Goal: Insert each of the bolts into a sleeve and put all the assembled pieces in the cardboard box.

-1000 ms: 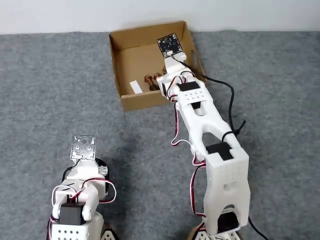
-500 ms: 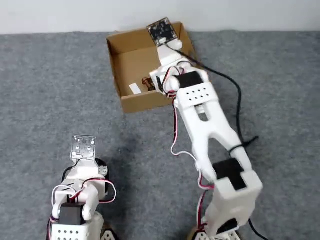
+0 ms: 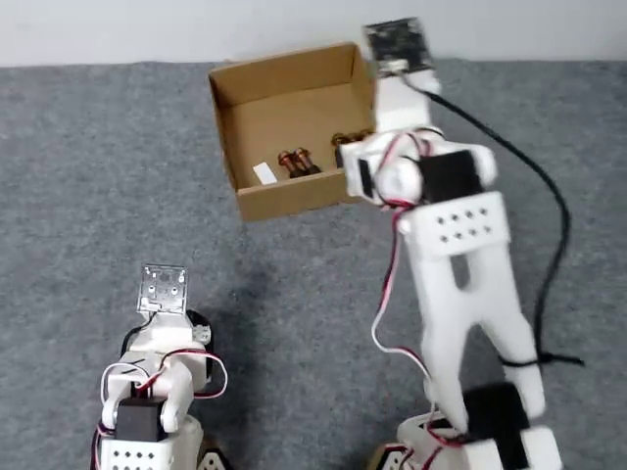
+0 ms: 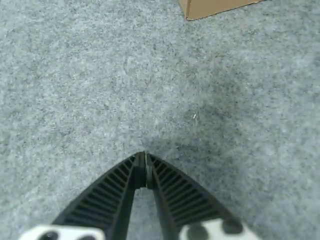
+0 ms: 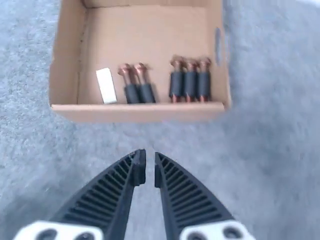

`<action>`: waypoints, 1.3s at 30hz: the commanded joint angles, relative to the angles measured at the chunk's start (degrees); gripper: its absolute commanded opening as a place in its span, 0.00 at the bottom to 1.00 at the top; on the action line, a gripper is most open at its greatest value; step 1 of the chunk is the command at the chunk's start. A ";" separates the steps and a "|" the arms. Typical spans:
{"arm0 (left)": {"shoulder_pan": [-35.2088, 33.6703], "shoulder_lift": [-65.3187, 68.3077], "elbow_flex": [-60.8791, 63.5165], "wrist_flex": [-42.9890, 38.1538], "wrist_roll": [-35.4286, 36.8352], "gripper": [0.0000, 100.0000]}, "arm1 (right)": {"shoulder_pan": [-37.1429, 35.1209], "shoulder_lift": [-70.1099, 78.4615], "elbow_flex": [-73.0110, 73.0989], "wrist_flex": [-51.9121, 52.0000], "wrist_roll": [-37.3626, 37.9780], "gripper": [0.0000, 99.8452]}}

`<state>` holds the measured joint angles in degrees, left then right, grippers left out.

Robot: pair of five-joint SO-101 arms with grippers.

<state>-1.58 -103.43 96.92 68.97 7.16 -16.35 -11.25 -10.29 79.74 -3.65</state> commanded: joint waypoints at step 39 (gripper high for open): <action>-0.26 -0.26 -0.40 -1.41 -0.09 0.01 | 14.37 -92.44 92.84 -7.25 8.62 0.01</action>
<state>-1.58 -103.43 96.92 68.97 7.16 -2.46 -103.30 81.58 74.11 4.00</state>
